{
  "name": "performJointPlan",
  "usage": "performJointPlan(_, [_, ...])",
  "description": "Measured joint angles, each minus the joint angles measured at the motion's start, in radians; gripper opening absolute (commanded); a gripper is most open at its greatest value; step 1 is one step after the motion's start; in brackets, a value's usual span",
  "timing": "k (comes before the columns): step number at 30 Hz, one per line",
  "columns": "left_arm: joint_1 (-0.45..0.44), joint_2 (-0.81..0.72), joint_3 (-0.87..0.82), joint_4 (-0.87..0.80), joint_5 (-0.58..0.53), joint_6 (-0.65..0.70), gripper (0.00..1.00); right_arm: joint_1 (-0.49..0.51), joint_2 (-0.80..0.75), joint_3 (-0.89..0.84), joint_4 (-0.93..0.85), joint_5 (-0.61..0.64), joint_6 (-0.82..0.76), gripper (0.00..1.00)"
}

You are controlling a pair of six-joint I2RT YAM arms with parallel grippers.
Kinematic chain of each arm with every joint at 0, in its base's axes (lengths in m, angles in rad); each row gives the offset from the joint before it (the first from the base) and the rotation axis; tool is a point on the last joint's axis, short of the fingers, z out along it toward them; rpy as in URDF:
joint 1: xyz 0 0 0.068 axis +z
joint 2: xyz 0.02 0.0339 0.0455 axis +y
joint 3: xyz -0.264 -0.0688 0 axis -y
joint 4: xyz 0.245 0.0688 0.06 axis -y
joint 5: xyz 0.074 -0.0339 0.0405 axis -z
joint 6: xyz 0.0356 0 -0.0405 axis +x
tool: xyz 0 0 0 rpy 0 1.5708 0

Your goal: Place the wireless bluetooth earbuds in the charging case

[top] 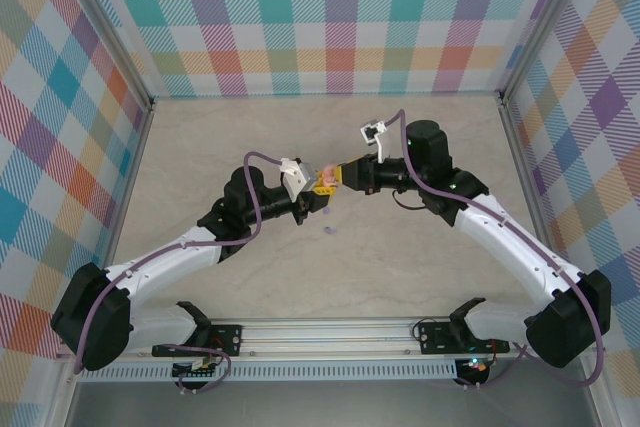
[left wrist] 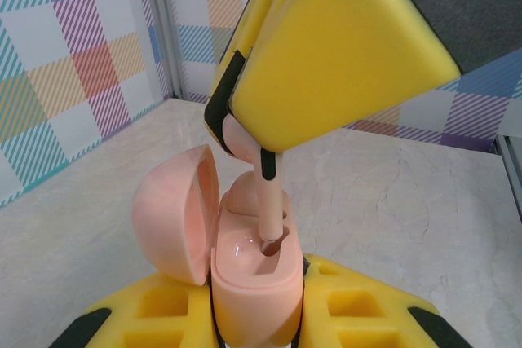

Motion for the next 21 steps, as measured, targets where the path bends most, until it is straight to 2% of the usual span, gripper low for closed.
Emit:
performJointPlan(12, [0.0, 0.0, 0.0, 0.0, 0.0, 0.0, 0.11, 0.003, 0.011, 0.004, -0.013, 0.008, -0.018, 0.25])
performJointPlan(21, [0.0, 0.0, 0.0, -0.002, -0.001, -0.007, 0.11, 0.004, 0.021, 0.012, -0.019, 0.014, -0.022, 0.35])
